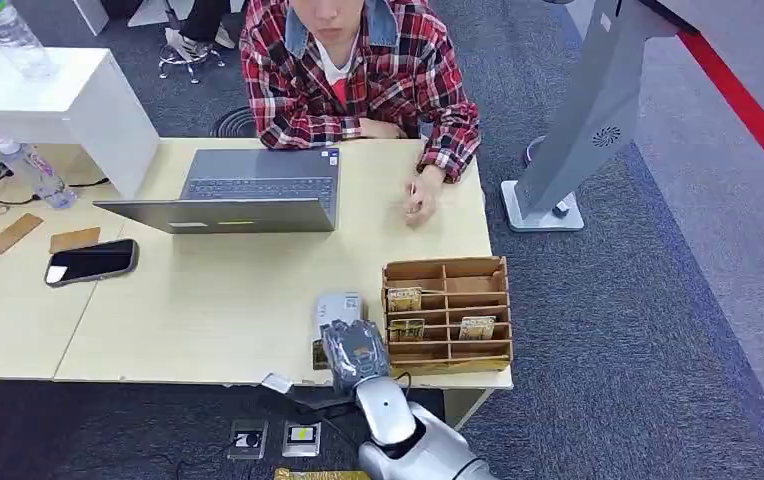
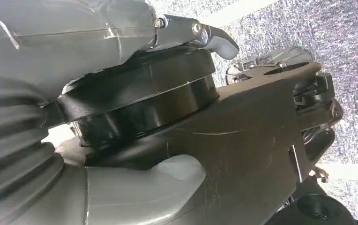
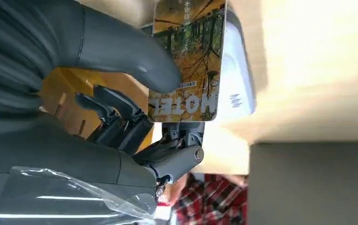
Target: Pass the card to the sensor for recognition and then transmit it.
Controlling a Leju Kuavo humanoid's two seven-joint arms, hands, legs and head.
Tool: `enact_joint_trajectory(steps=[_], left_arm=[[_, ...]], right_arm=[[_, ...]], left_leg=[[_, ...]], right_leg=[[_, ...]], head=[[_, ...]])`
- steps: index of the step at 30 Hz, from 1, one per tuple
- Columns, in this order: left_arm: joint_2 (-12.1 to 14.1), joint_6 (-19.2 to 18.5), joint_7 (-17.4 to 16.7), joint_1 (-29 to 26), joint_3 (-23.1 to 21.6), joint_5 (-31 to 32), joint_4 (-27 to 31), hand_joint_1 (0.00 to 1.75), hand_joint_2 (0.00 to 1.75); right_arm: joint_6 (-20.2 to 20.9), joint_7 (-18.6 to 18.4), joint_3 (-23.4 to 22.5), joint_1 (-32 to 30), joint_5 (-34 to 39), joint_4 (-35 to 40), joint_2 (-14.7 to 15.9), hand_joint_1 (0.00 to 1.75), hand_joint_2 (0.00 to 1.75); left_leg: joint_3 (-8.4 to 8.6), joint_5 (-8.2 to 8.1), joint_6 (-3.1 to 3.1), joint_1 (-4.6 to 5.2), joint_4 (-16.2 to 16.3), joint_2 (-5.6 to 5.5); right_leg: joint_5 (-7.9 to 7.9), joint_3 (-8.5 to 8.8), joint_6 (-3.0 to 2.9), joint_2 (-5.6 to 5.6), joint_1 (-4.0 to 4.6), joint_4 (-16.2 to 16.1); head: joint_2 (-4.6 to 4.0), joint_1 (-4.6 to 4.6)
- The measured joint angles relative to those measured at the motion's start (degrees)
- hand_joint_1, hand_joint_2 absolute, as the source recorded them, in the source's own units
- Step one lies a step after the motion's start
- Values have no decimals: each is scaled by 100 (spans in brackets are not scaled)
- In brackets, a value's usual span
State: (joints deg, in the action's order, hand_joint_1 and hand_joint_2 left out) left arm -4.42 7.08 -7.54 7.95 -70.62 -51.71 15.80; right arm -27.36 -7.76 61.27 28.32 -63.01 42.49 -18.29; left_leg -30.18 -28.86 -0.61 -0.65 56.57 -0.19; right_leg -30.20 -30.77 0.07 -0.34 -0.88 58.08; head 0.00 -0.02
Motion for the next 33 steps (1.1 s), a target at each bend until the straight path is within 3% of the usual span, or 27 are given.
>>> enact_joint_trajectory(steps=[2, 8, 14, 25, 33], left_arm=[[0, 0, 0, 0, 2, 0, 0, 0, 175], [2, 0, 0, -1, 7, 0, -2, 0, 175], [2, 0, 0, -3, 7, 0, -2, 0, 175], [4, 0, 2, -7, 9, 0, -2, 0, 175], [4, -2, 46, -6, 7, 0, -2, 0, 175]], right_arm=[[-149, -44, -46, 11, -46, 4, 13, 175, 175], [111, -223, -206, 34, -208, 647, 131, 175, 175], [-27, -324, -311, 35, -427, 1170, 278, 175, 175], [478, -872, -743, 273, -953, 3513, 728, 175, 175], [557, -1167, -1047, 508, -931, 3742, 1001, 175, 175]], left_leg=[[1, 0, 0, 0, 0, 0], [1, 0, 0, 0, 0, 1], [1, 0, 0, 0, 0, 1], [2, 0, 0, 0, 0, 4], [0, 0, 0, 0, 1, 3]], right_leg=[[0, 0, 0, 2, 0, 0], [0, -1, 0, 3, 0, 0], [0, -1, 0, 4, 0, 0], [1, -2, 1, 6, 0, 0], [1, -2, 1, 4, 0, 0]], head=[[0, 0], [0, 0], [0, 2], [0, 2], [0, 2]])
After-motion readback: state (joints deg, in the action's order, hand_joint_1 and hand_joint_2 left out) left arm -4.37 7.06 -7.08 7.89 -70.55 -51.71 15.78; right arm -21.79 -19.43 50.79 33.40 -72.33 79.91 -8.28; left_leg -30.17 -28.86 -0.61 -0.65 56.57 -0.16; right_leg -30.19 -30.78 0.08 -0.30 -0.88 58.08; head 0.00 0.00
